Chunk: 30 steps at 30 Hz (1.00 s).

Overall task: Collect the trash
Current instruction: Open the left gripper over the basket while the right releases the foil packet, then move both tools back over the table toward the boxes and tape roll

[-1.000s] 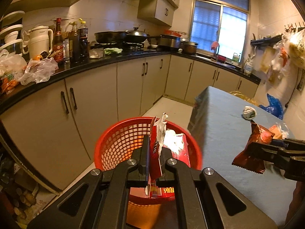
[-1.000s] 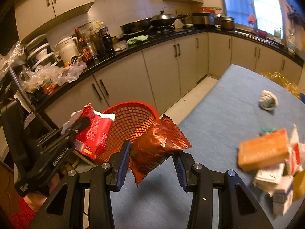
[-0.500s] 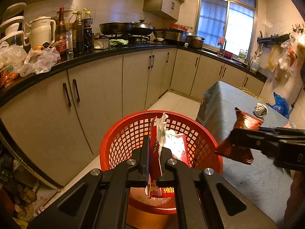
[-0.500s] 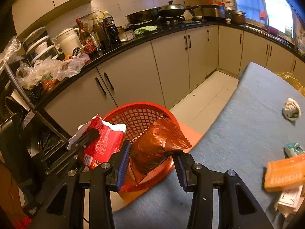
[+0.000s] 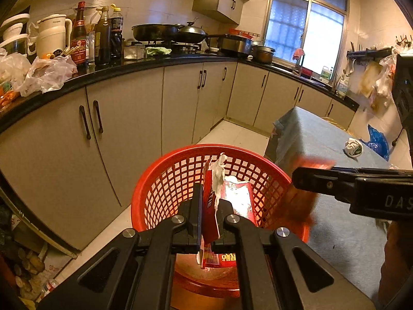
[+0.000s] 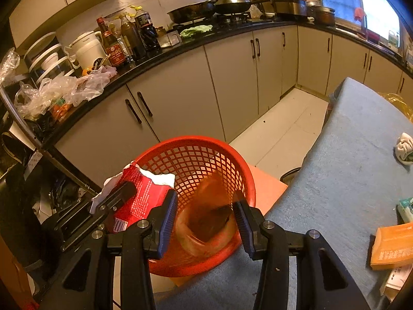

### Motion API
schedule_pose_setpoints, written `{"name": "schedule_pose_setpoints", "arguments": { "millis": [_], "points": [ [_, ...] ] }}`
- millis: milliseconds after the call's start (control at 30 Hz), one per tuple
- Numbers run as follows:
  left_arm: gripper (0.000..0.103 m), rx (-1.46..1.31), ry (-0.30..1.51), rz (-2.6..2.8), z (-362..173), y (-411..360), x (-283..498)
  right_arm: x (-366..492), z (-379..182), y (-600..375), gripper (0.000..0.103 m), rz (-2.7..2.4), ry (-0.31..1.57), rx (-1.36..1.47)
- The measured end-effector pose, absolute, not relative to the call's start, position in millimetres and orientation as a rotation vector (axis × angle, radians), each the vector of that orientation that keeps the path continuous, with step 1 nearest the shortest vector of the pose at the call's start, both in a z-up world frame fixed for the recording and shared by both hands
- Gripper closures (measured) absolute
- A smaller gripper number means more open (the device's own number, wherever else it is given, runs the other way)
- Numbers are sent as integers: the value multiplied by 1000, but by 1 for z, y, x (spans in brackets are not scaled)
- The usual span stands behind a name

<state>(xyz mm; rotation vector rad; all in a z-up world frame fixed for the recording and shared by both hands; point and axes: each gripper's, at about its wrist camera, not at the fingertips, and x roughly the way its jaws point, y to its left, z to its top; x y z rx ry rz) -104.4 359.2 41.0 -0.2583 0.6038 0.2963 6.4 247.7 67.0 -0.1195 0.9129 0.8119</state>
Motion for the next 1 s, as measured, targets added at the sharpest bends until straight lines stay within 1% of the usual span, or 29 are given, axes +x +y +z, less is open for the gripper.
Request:
{"name": "schedule_pose_setpoints", "arguments": {
  "millis": [133,200,233,267,300,333,367,533,800,1000],
  "points": [
    [99,-277,603,279,38,364,-104,9,67,252,52,802,917,-119],
    [95,-290,605,263,36,366,-105,10,69,252,52,799,915,-106],
    [89,-293,605,254,35,367,-105,11,70,251,52,797,912,-102],
    [79,-291,600,250,35,367,-106,11,71,250,52,793,910,-98],
    [74,-288,596,249,35,367,-106,11,73,248,52,790,907,-89],
    [63,-285,590,249,36,366,-106,10,74,246,52,788,907,-81],
    [59,-284,584,247,36,365,-107,10,74,242,52,787,907,-73],
    [59,-272,571,221,41,359,-108,9,77,220,52,762,905,-27],
    [53,-231,543,184,54,332,-112,3,81,175,52,723,900,45],
    [50,-195,528,126,67,299,-108,-5,88,131,52,683,877,89]
  ]
}}
